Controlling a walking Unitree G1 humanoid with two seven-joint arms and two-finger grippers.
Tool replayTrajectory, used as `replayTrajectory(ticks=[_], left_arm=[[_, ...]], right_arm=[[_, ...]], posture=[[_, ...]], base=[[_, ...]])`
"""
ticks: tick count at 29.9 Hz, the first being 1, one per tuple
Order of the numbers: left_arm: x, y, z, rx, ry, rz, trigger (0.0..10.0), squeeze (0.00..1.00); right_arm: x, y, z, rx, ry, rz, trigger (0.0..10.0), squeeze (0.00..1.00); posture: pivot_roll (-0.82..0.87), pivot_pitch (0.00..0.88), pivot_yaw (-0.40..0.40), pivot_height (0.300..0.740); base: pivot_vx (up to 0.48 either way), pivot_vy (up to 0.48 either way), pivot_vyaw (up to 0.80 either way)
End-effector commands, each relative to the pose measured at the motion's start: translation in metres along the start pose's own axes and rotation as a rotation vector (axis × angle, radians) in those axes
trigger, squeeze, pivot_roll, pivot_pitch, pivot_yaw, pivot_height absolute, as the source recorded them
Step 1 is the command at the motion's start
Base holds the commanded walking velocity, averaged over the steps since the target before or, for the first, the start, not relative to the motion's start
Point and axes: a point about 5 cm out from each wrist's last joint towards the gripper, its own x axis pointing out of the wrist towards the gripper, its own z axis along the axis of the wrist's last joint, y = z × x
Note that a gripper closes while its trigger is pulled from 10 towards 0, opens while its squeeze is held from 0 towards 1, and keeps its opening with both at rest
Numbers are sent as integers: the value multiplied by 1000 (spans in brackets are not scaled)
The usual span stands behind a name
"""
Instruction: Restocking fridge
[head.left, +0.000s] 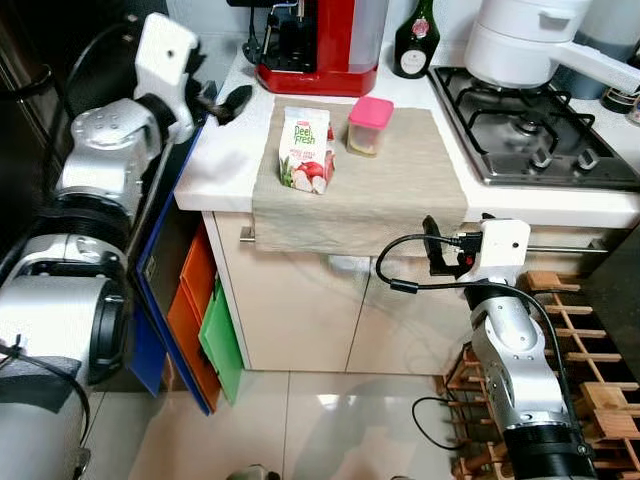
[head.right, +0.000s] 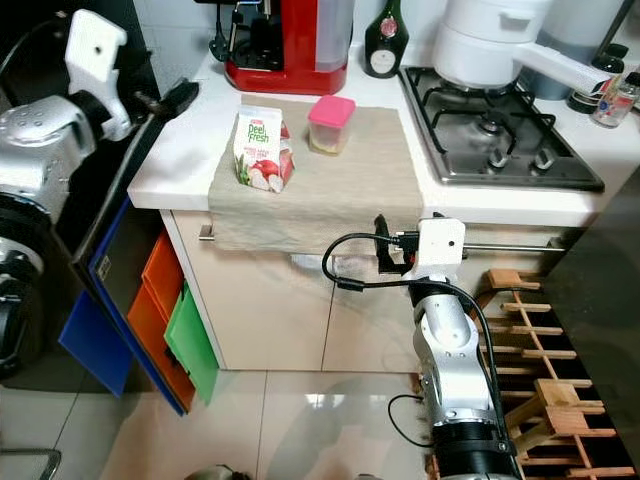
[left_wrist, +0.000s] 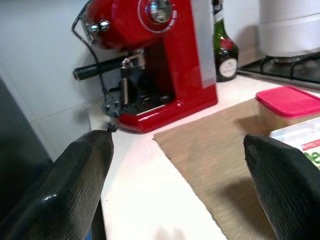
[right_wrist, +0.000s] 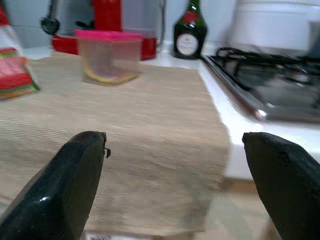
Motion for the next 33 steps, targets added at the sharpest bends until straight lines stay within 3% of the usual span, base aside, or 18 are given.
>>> replayTrajectory(ticks=[1, 3, 5, 6, 7, 8, 11, 12, 14, 21, 26, 33], left_arm=[[-11, -3, 9, -81, -209, 162, 10000, 0], [-34, -12, 3, -136, -323, 256, 10000, 0], [-53, -51, -16, -222, -287, 220, 10000, 0], [-53, -51, -16, -222, -287, 220, 10000, 0], [-62, -74, -25, -256, -256, 178, 10000, 0], [-62, -74, -25, -256, -256, 178, 10000, 0], [-77, -141, -57, -182, -114, -32, 10000, 0], [-77, -141, -57, -182, -114, -32, 10000, 0], [-85, -160, -69, -225, -62, -65, 10000, 0], [-80, -150, -62, -290, -36, 42, 10000, 0], [-71, -149, -50, -180, -58, 66, 10000, 0], [-63, -144, -48, -168, -42, 151, 10000, 0]], right_arm=[[-6, -4, 27, -29, -98, -54, 10000, 0], [-16, -8, 51, -64, -196, -112, 10000, 0], [-31, -9, 62, -71, -230, -122, 10000, 0], [-31, -9, 62, -71, -230, -122, 10000, 0], [-39, -10, 61, -71, -223, -124, 10000, 0], [-39, -10, 61, -71, -223, -124, 10000, 0], [-50, -17, 39, -74, -137, -135, 10000, 0], [-50, -17, 39, -74, -137, -135, 10000, 0], [-47, -13, 29, -75, -97, -96, 10000, 0], [-32, -6, 22, -45, -45, -67, 10000, 0], [-18, -3, 22, -32, -48, -43, 10000, 0], [-11, 5, 21, -10, -53, -8, 10000, 0]], posture=[[-99, 0, 54, 740], [-96, 0, 54, 740], [-59, 0, 39, 740], [-59, 0, 39, 740], [-54, 0, 37, 740], [-54, 0, 37, 740], [-35, 0, 17, 740], [-35, 0, 17, 740], [-32, 0, 15, 740], [-38, 0, 21, 740], [-44, 0, 46, 740], [-44, 0, 54, 740]], base=[[0, 0, 0], [0, 0, 0], [0, 0, 0], [0, 0, 0], [0, 0, 0], [0, 0, 0], [0, 0, 0], [0, 0, 0], [0, 0, 0], [0, 343, -338], [0, 384, -630], [0, 0, 0]])
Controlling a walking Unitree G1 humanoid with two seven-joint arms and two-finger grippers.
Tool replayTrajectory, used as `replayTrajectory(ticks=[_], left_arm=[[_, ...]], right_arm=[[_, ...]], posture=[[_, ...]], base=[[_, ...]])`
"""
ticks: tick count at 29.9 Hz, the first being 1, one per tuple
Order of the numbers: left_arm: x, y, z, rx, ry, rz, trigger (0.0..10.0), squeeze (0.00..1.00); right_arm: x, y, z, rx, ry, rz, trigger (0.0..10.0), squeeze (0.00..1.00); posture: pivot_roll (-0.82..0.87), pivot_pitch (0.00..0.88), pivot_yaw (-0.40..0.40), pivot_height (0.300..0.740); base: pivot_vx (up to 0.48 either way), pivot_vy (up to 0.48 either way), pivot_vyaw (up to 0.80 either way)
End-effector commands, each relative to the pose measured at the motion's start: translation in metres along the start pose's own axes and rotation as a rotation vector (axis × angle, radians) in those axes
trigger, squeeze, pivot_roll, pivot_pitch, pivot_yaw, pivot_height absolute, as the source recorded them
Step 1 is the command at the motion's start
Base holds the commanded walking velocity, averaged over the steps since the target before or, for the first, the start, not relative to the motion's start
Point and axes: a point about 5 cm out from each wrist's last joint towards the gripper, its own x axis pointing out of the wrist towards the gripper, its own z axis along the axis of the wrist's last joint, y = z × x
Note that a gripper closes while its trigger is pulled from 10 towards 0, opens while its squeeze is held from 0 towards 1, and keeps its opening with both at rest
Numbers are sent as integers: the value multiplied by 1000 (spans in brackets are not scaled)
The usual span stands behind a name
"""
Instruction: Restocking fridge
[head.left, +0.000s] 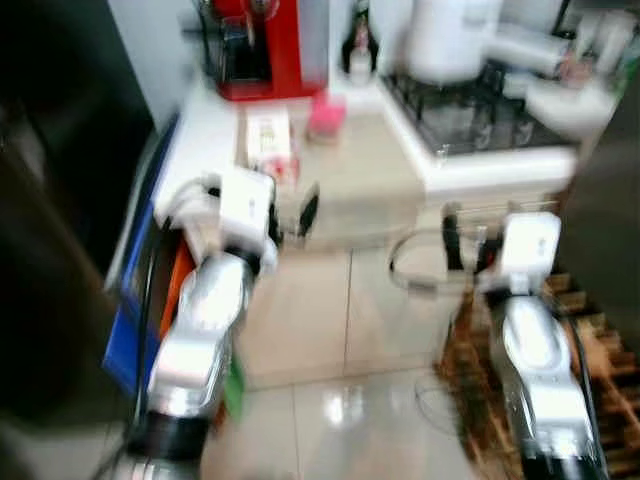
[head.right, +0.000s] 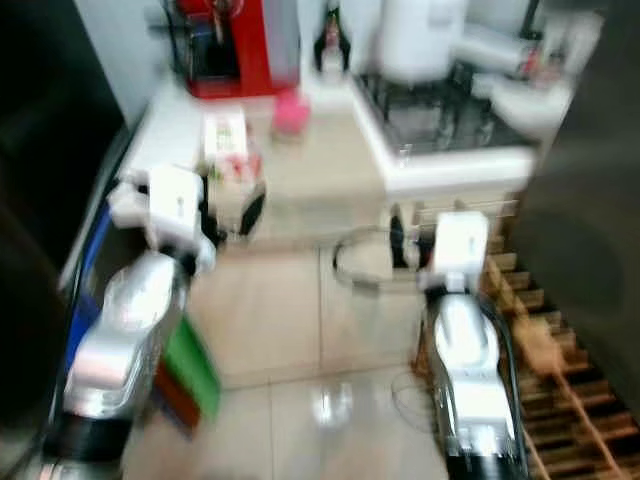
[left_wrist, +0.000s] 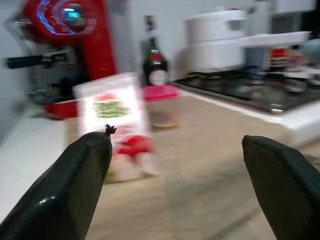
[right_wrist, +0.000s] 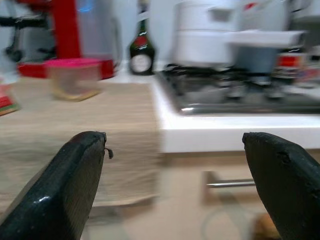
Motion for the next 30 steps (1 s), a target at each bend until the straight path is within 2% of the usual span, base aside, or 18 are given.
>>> replayTrajectory(ticks=[1, 2, 6, 9, 17, 19, 20, 26, 30], left_arm=[[-2, 13, -7, -3, 37, 73, 10000, 0], [-2, 13, -7, -3, 37, 73, 10000, 0], [-17, 35, -30, -114, 125, 196, 10000, 0], [-17, 35, -33, -143, 139, 218, 10000, 0], [-12, 43, -3, -72, -43, 305, 10000, 0], [-8, 41, 13, -40, -117, 285, 10000, 0], [-7, 40, 17, -28, -137, 279, 10000, 0], [-5, 39, 29, -10, -196, 284, 10000, 0], [-6, 47, 38, 8, -235, 331, 10000, 0]], right_arm=[[2, 8, 3, 19, -18, 30, 10000, 0], [2, 8, 3, 19, -18, 30, 10000, 0], [-9, 5, -9, 42, 33, 18, 10000, 0], [-8, 3, -12, 53, 48, 9, 10000, 0], [3, 5, 5, 1, -34, 34, 10000, 0], [7, 2, 29, -31, -147, 9, 10000, 0], [8, 1, 34, -29, -169, 7, 10000, 0], [12, 1, 42, -10, -201, 9, 10000, 0], [13, 1, 42, -3, -202, 11, 10000, 0]], posture=[[-46, 0, 57, 740], [-46, 0, 57, 740], [-52, 0, 53, 740], [-52, 0, 48, 740], [-55, 0, 37, 740], [-57, 0, 36, 740], [-59, 0, 36, 740], [-61, 0, 40, 740], [-59, 0, 40, 740]], base=[[0, 0, 0], [0, 0, 0], [63, 0, 0], [421, 0, 0], [451, 0, 0], [412, 242, 0], [412, 247, 0], [412, 244, 0], [409, 253, 0]])
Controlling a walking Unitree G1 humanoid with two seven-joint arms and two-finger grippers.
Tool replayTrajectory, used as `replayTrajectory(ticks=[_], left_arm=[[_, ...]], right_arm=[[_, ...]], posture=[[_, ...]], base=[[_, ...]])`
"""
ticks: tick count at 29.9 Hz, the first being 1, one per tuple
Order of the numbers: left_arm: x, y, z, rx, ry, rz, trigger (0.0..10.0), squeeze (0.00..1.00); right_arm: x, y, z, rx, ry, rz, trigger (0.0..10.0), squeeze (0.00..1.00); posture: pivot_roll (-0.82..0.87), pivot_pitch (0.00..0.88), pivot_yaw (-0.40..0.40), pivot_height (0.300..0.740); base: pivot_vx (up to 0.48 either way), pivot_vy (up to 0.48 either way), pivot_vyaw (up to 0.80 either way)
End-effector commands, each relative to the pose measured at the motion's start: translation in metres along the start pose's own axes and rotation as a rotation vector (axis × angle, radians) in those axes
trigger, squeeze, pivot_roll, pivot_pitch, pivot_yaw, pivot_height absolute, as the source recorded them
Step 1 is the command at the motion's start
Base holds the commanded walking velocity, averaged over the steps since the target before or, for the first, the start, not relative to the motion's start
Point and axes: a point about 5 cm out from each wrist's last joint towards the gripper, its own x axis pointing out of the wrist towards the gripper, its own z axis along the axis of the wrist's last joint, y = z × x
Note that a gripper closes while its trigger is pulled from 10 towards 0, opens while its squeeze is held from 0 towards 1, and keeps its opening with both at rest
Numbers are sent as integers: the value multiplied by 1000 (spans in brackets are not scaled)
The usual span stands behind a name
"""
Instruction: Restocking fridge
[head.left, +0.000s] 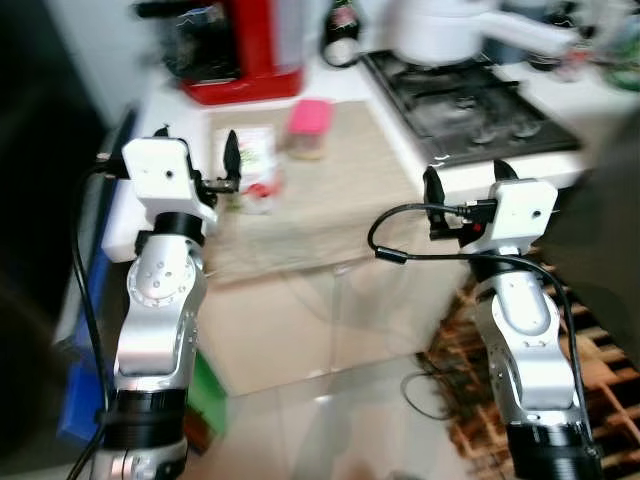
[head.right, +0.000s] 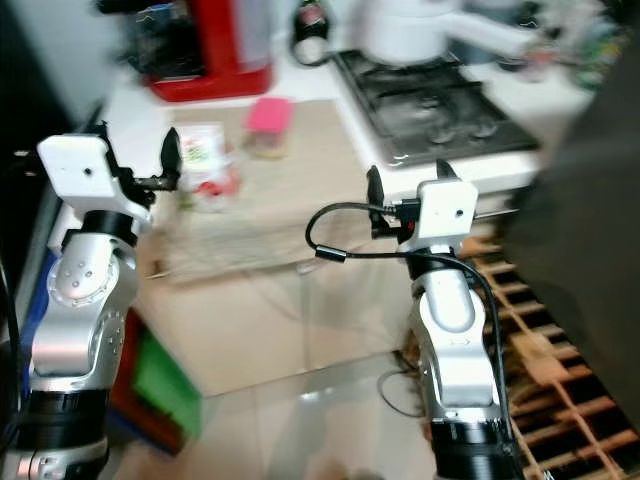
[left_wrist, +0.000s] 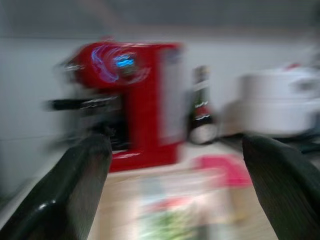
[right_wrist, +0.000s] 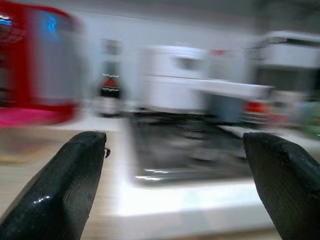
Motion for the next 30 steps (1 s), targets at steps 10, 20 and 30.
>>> replayTrajectory(ticks=[10, 20, 30], left_arm=[[23, 36, 44, 56, -140, 159, 10000, 0], [39, 14, 27, 67, -24, -58, 10000, 0], [73, 28, 23, 45, 99, -563, 10000, 0]], right_arm=[[4, 16, 4, 46, -15, 36, 10000, 0], [2, 16, -1, 59, 3, 40, 10000, 0], [-1, 18, -12, 112, 65, 64, 10000, 0]], posture=[[-50, 0, 43, 740], [-52, 0, 41, 740], [-55, 0, 47, 740]], base=[[185, 183, -74], [0, 174, -234], [0, 0, 0]])
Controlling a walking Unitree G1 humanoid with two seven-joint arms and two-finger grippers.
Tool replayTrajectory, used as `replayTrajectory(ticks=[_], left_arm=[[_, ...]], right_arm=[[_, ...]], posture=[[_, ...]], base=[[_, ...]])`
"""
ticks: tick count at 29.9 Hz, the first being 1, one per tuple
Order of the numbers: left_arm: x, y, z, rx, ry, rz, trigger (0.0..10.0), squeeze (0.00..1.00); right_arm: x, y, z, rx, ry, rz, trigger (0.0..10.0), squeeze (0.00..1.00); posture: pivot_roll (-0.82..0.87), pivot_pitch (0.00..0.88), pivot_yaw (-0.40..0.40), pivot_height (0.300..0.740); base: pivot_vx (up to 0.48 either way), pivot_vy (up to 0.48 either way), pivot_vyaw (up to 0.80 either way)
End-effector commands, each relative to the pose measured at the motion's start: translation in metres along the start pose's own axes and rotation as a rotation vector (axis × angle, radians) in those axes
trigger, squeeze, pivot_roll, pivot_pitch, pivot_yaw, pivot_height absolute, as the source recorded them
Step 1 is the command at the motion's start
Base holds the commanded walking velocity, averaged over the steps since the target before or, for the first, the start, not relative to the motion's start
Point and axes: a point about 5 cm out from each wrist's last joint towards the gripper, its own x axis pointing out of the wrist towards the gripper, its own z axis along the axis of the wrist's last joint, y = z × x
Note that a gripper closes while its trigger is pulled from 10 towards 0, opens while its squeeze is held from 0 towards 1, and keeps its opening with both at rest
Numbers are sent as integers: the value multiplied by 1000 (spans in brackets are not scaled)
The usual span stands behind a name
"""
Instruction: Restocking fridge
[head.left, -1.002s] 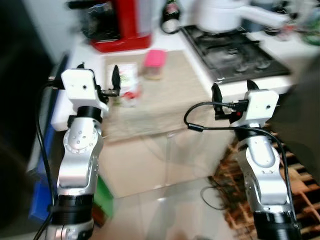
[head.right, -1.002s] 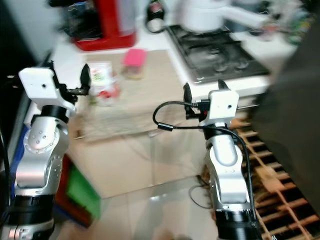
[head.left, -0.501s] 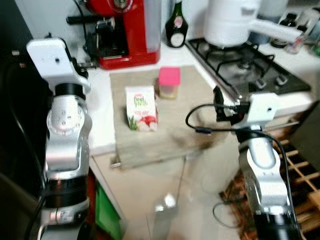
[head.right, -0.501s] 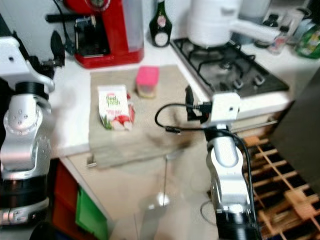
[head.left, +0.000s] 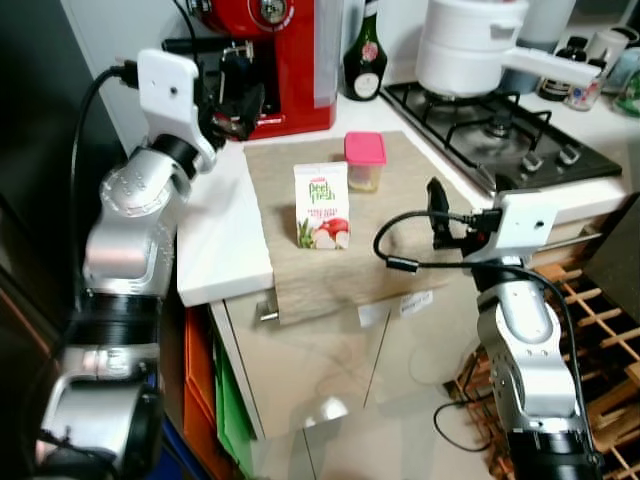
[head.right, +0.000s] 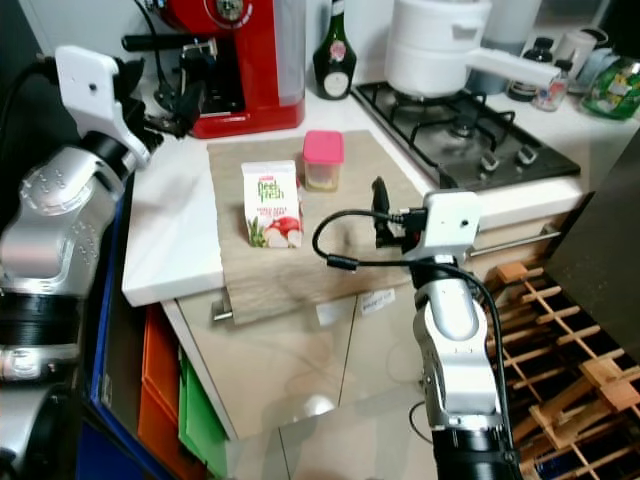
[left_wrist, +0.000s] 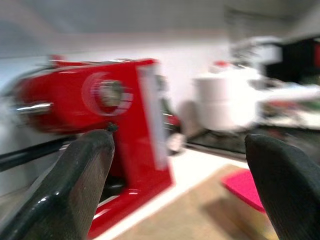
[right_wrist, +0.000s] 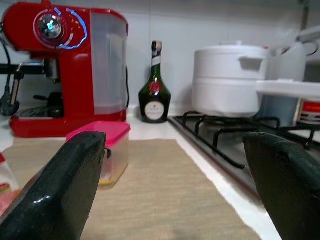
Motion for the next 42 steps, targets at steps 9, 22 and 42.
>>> replayTrajectory(ticks=[9, 22, 42], left_arm=[[17, -23, -27, 24, 122, -350, 10000, 0], [20, -26, -36, -1, 150, -562, 10000, 0], [25, -3, -12, -188, -17, -498, 10000, 0]], right_arm=[[-1, 0, -5, 25, 31, 10, 10000, 0], [-11, -2, -5, 20, 58, 20, 10000, 0], [-9, -5, -8, 8, 76, 35, 10000, 0]], posture=[[-76, 0, 55, 740], [-108, 0, 60, 740], [-112, 0, 49, 740]], base=[[0, 0, 0], [0, 0, 0], [0, 0, 0]])
